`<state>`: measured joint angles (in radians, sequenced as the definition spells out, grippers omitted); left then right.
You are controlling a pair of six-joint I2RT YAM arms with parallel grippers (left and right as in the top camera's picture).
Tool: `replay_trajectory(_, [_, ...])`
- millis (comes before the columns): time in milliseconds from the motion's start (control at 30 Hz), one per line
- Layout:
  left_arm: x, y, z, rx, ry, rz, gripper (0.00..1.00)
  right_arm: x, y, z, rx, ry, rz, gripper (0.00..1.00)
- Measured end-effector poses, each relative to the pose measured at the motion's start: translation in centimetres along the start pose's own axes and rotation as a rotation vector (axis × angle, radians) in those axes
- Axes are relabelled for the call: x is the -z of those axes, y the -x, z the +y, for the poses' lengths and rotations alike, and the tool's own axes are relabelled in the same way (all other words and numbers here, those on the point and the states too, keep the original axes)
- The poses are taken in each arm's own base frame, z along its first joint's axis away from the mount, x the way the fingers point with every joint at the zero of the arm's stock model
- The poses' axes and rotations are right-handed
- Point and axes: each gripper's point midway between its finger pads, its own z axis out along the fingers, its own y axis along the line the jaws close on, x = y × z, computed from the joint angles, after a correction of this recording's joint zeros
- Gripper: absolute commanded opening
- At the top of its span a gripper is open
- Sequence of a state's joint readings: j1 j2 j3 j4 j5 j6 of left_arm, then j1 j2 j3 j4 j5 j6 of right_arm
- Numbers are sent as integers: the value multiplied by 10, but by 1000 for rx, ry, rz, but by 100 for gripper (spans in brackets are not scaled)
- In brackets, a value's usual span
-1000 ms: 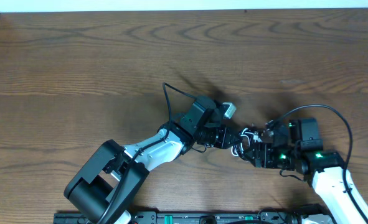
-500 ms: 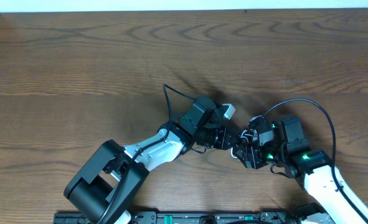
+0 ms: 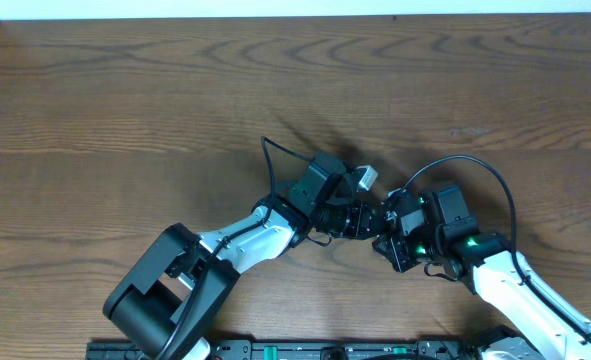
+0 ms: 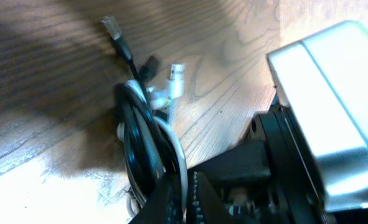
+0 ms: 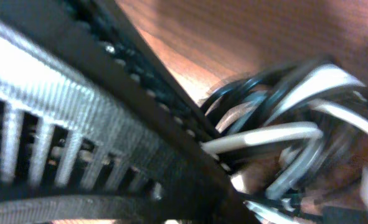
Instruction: Untangle cables
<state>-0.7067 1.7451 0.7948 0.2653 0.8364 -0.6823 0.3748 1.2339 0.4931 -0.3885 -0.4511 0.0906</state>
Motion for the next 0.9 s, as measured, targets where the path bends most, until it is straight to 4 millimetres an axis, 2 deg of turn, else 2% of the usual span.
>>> replay_trajectory(100, [2,-3,10,29,42,9,8,-1,-4,0,-7,2,16,2])
replay_trajectory(233, [10,-6,43,104,190,-1,8,-1,-10,-1,-20,-6,41,2])
replay_trajectory(367, [17,-8,64,148,289,-18,8,-1,-10,-1,-20,-1,43,1])
replay_trajectory(667, [28,-14,88,200,410,-26,8,-1,-10,-3,-25,-15,41,1])
replay_trajectory(767, [30,-16,94,207,438,-28,8,0,-12,-4,-28,-19,48,12])
replay_trajectory(900, [30,-15,93,200,434,-27,8,0,-19,-6,-44,-30,76,11])
